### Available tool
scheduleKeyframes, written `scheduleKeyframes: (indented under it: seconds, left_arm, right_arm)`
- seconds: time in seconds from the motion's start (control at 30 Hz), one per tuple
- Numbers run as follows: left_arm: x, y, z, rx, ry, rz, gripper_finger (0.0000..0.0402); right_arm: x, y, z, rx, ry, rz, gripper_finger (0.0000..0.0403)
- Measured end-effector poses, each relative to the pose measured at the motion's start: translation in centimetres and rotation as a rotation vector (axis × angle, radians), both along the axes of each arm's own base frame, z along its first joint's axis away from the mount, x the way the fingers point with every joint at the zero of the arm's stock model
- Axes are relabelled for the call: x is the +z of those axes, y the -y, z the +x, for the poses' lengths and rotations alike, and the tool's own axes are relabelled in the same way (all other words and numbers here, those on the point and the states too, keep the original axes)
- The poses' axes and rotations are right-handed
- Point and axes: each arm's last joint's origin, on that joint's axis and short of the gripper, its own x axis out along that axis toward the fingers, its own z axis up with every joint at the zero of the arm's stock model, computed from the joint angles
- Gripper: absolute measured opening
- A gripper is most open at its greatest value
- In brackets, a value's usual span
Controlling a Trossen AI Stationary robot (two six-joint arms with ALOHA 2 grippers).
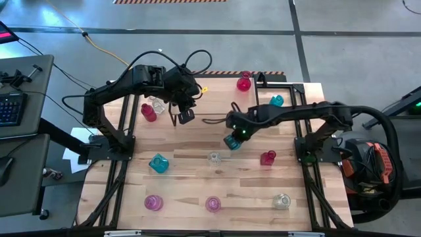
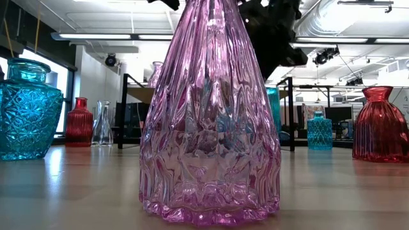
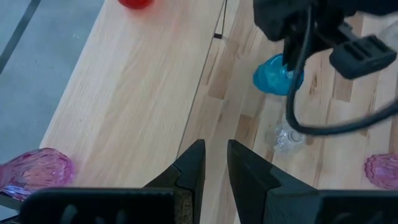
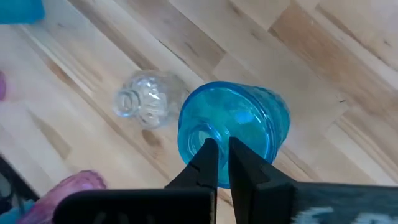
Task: Sort vases onto shelf
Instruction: Put the bottom right blue vase on the shelf
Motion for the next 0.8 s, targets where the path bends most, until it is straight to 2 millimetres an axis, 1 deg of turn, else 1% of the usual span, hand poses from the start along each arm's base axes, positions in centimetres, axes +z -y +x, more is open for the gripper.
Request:
scheduleKeyframes:
  seconds: [0.1, 0.2, 0.57, 0.8]
  left_arm:
    - [0.0, 0.0, 0.0, 0.0, 0.001, 0.0, 0.0058]
    - [0.0, 0.0, 0.0, 0.0, 0.002, 0.0, 0.0058]
    - [0.0, 0.0, 0.0, 0.0, 0.004, 0.0, 0.0058]
    - [0.0, 0.0, 0.0, 0.0, 0.004, 0.001, 0.0058]
  right_arm:
    - [0.5, 0.5, -0.3, -0.004, 0.018, -0.004, 0.0]
    - [0.5, 0.9, -0.3, 0.001, 0.019, -0.004, 0.0]
    - [0.6, 1.4, -0.2, 0.024, 0.046, 0.03, 0.0]
    - [0.7, 1.3, 0.0, 0.032, 0.066, 0.046, 0.0]
